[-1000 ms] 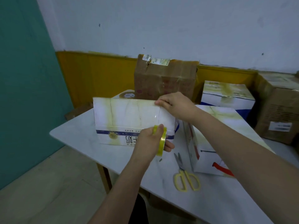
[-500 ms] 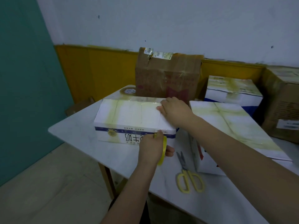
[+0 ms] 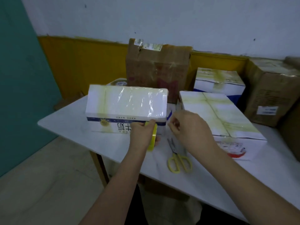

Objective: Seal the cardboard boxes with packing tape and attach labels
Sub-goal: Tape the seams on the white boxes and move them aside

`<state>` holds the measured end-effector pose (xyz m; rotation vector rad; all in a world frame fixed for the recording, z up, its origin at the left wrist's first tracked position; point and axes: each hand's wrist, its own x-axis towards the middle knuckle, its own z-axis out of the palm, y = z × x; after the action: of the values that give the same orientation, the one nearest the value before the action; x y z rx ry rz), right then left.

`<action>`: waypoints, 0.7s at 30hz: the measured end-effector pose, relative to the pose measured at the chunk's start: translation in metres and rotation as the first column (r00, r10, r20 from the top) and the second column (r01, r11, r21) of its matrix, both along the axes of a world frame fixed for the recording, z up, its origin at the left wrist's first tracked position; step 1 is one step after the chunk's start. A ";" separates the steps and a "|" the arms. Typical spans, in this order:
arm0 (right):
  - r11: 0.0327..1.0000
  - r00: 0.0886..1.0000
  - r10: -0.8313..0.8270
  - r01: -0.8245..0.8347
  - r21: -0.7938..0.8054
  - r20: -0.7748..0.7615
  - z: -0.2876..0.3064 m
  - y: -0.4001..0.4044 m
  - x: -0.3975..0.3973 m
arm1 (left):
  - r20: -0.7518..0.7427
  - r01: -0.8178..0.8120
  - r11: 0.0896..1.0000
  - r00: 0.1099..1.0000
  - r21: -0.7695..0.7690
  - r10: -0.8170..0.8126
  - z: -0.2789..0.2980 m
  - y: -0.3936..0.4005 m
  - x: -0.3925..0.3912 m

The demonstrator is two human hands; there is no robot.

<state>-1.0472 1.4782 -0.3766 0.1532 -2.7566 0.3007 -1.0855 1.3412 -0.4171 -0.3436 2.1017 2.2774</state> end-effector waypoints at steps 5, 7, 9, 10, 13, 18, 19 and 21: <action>0.986 0.928 -0.169 0.159 0.057 0.333 -0.032 -0.004 0.057 | 0.061 0.022 0.997 0.998 0.079 -0.027 0.002 0.008 0.006; 0.980 0.899 -0.182 0.199 -0.001 0.398 -0.043 -0.005 0.059 | 0.066 0.042 0.997 0.997 0.057 -0.046 0.003 0.009 0.008; 0.969 0.882 -0.186 0.237 -0.065 0.433 -0.051 -0.005 0.058 | 0.052 0.060 0.998 0.997 0.033 -0.062 0.004 0.009 0.009; 0.966 0.876 -0.183 0.245 -0.086 0.446 -0.052 -0.004 0.057 | 0.046 0.064 0.998 0.997 0.027 -0.066 0.004 0.009 0.009; 0.972 0.858 -0.187 0.232 -0.038 0.478 -0.047 -0.003 0.057 | 0.050 0.069 0.998 0.996 0.010 -0.069 0.003 0.007 0.004; 0.966 0.857 -0.221 0.258 -0.018 0.465 -0.029 0.010 0.076 | 0.114 0.116 0.993 0.987 0.007 -0.116 0.006 0.005 -0.011; 0.962 0.873 -0.197 0.261 -0.085 0.447 -0.021 0.015 0.079 | 0.133 0.135 0.991 0.982 0.010 -0.135 0.008 0.006 -0.013; 0.935 0.919 -0.108 0.223 -0.276 0.378 0.001 0.018 0.081 | 0.156 0.165 0.986 0.974 0.013 -0.165 0.012 0.005 -0.014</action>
<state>-0.9666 1.4965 -0.3752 -0.2462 -2.9994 0.7850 -1.0995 1.3462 -0.4053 -0.3237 1.9748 2.0857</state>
